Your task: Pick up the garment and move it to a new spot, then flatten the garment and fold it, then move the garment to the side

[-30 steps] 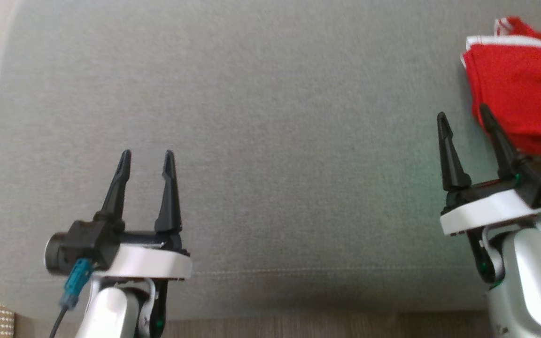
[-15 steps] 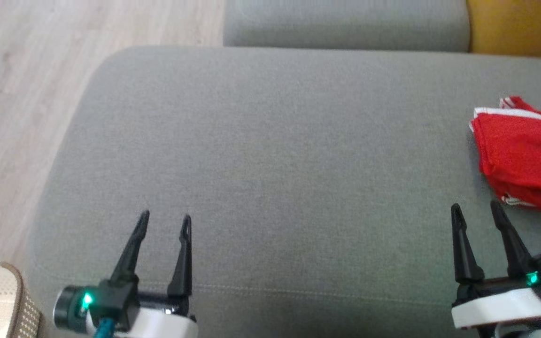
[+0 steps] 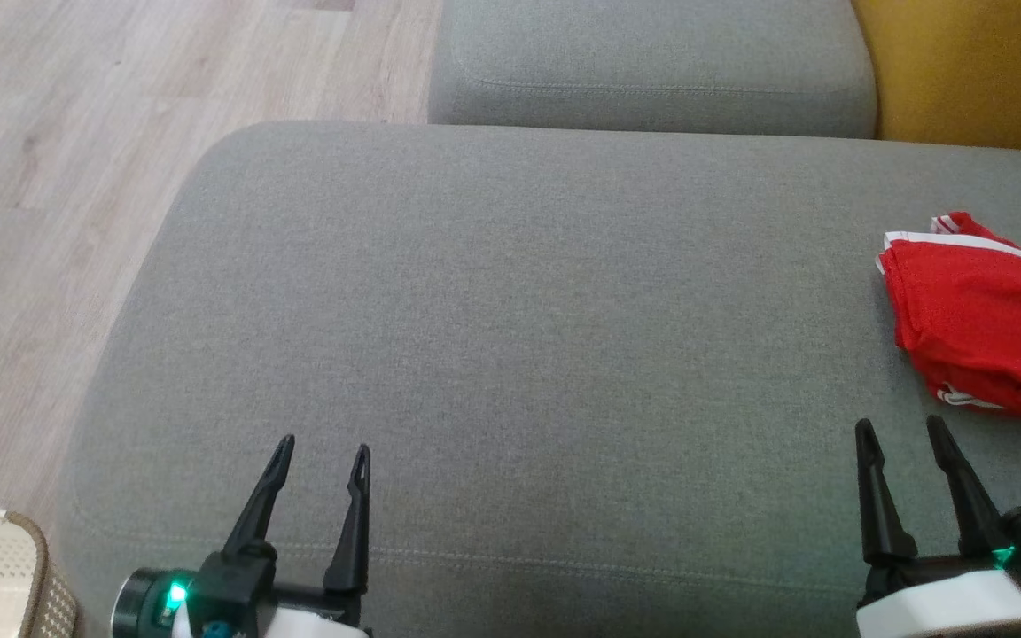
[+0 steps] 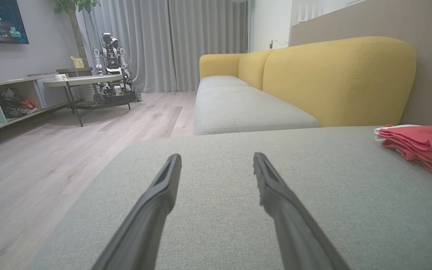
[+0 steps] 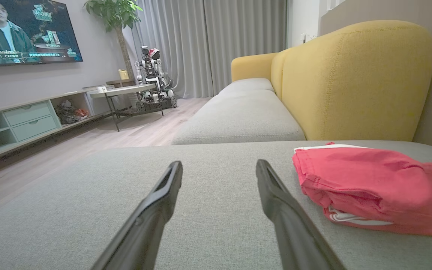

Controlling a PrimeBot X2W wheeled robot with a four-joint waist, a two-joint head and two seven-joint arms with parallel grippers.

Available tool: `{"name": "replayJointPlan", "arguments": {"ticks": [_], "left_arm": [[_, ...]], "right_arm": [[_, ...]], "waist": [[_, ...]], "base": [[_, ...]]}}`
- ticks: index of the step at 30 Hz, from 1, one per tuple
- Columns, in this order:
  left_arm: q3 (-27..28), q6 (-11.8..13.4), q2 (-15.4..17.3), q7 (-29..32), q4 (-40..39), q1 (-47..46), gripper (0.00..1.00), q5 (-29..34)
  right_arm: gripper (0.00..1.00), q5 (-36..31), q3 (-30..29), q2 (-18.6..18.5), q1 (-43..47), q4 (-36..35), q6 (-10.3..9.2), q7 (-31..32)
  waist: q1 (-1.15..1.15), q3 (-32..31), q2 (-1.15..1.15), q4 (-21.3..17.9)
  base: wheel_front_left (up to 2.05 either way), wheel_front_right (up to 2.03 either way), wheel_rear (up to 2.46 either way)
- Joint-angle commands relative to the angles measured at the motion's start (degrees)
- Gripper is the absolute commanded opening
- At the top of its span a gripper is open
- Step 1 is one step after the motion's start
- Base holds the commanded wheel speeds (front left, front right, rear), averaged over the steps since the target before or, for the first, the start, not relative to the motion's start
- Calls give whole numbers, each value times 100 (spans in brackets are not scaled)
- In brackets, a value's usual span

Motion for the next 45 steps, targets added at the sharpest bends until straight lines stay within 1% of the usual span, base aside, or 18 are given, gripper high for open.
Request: {"name": "replayJointPlan", "arguments": {"ticks": [1, 14, 15, 19, 45], "left_arm": [[166, -8, 30, -31, -138, -198, 100, 29], [177, -31, 28, -31, -24, -177, 100, -22], [0, -2, 8, 0, 141, 0, 0, -2], [-20, 1, -18, 6, 492, 72, 0, -19], [282, -202, 74, 347, 766, -328, 0, -2123]], "right_arm": [[100, 28, 135, -53, -124, -169, -1, -52], [100, 53, 149, -52, -114, -142, -1, -52], [0, 3, 23, 2, 9, 28, 0, 0], [0, 15, 59, 23, 54, 393, 0, 22], [0, 1767, 40, 4, -317, 611, 0, 470]], "waist": [[1, -9, 0, 6], [1, -22, 0, 48], [1, -23, 0, 48], [1, -23, 0, 50], [1, 56, 0, -153]], "base": [[0, 0, 0], [0, 0, 0], [0, 0, 0], [0, 0, 0], [0, 0, 0]]}}
